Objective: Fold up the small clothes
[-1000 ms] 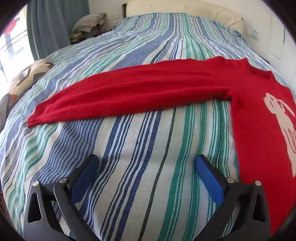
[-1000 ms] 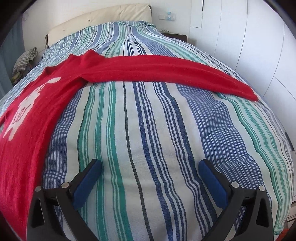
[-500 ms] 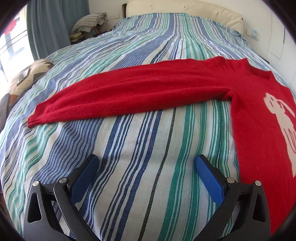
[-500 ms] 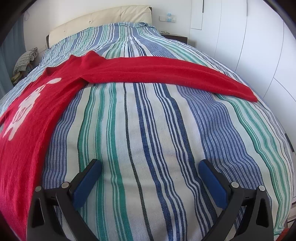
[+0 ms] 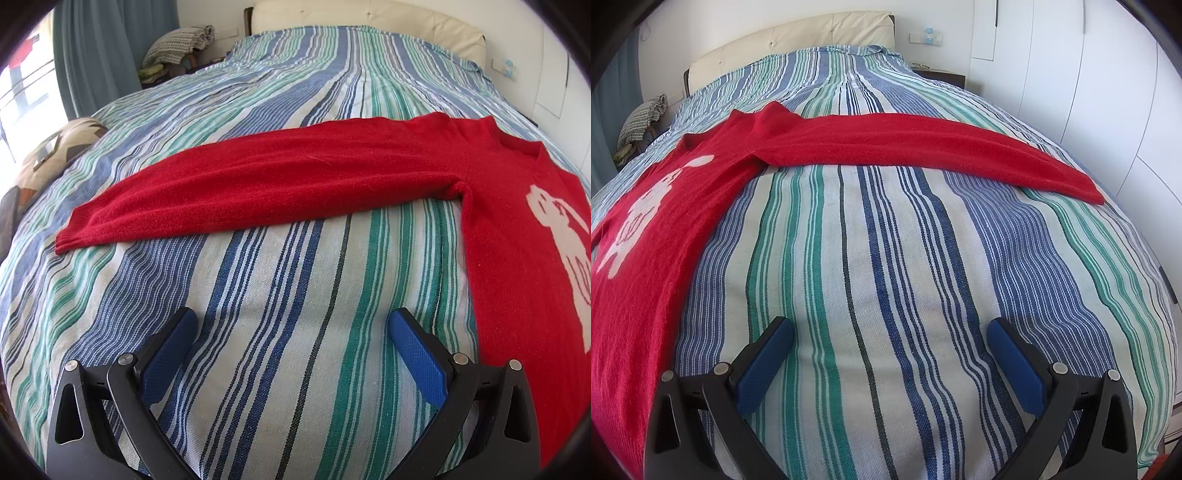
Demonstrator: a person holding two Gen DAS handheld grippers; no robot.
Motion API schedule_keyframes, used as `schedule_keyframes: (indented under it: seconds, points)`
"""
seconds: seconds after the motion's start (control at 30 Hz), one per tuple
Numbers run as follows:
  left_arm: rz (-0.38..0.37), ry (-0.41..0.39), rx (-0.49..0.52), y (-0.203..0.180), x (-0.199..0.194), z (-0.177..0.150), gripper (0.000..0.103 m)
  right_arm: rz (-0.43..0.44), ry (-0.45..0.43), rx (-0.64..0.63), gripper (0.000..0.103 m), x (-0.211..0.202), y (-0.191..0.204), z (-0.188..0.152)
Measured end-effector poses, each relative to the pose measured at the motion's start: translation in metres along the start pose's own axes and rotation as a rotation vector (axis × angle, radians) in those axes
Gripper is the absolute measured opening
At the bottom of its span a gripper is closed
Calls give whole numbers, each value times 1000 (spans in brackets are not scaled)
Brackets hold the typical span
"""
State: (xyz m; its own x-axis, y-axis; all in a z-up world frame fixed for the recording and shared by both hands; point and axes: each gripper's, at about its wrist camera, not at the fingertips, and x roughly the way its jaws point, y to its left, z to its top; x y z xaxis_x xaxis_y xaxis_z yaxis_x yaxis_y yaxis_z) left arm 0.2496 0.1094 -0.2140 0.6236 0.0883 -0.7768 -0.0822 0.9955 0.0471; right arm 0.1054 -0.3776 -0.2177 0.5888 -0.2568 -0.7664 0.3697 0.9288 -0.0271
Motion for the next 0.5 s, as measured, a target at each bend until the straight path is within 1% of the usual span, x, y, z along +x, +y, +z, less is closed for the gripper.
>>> schedule_keyframes:
  seconds: [0.5]
  points:
    - [0, 0, 0, 0, 0, 0, 103, 0, -1, 0, 103, -1, 1, 0]
